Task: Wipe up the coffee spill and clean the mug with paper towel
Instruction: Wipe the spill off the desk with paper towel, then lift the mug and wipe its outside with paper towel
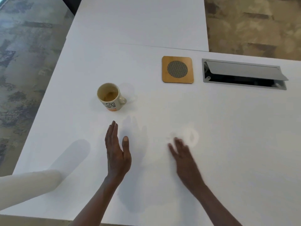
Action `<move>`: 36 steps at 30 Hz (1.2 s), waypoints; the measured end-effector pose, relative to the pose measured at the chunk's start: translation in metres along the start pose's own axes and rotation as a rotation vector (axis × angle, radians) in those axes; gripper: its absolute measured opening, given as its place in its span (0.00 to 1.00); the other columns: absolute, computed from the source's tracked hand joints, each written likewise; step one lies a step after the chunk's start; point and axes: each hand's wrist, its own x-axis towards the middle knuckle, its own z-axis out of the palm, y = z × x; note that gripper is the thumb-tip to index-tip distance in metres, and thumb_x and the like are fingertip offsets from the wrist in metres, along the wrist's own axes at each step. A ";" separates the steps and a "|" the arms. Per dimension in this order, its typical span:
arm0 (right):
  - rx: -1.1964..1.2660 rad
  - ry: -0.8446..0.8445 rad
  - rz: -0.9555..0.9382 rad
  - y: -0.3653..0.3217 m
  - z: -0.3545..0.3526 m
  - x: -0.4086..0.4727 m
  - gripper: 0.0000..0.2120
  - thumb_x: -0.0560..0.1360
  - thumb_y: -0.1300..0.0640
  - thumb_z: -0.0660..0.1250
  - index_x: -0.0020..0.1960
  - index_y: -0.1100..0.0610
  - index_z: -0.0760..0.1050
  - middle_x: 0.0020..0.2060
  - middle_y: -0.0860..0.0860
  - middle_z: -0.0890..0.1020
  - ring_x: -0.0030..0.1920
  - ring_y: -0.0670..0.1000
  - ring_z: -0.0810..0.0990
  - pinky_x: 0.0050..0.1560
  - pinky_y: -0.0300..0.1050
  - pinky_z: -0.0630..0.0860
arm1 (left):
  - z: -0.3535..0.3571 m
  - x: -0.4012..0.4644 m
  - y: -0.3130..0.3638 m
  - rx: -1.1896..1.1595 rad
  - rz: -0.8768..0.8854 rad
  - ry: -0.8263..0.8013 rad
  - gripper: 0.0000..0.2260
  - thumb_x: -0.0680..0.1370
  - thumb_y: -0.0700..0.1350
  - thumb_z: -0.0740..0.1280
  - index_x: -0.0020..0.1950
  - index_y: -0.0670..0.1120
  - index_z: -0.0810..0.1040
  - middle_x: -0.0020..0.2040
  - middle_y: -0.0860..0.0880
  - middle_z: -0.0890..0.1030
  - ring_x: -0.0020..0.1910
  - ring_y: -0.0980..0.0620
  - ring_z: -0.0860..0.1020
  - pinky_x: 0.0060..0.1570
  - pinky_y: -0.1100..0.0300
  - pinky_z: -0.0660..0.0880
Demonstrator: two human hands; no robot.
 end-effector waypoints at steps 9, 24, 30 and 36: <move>0.024 0.089 0.248 0.008 -0.011 0.125 0.36 0.71 0.77 0.54 0.77 0.60 0.57 0.78 0.61 0.52 0.78 0.63 0.48 0.77 0.53 0.43 | 0.002 0.025 0.002 -0.084 -0.133 -0.002 0.16 0.85 0.44 0.59 0.72 0.42 0.71 0.69 0.50 0.74 0.69 0.48 0.73 0.67 0.61 0.70; -0.005 -0.138 -0.316 -0.077 0.032 0.076 0.32 0.74 0.71 0.56 0.77 0.57 0.61 0.78 0.57 0.59 0.78 0.57 0.54 0.75 0.55 0.61 | 0.032 0.093 0.054 -0.473 -0.756 0.109 0.18 0.81 0.56 0.65 0.69 0.51 0.73 0.56 0.50 0.83 0.53 0.50 0.82 0.57 0.53 0.77; -0.121 -0.129 -0.277 -0.044 0.007 0.072 0.36 0.71 0.69 0.46 0.79 0.51 0.57 0.79 0.55 0.54 0.79 0.54 0.51 0.78 0.50 0.52 | 0.049 0.120 0.060 -0.757 -0.840 0.198 0.13 0.85 0.48 0.61 0.66 0.45 0.76 0.51 0.50 0.80 0.50 0.51 0.80 0.56 0.56 0.77; -0.130 -0.122 -0.256 -0.042 0.009 0.068 0.36 0.72 0.68 0.48 0.79 0.51 0.56 0.78 0.55 0.57 0.79 0.54 0.54 0.74 0.48 0.60 | 0.052 0.133 0.062 -0.853 -0.852 0.271 0.10 0.84 0.48 0.65 0.53 0.44 0.83 0.45 0.49 0.76 0.45 0.52 0.75 0.54 0.58 0.77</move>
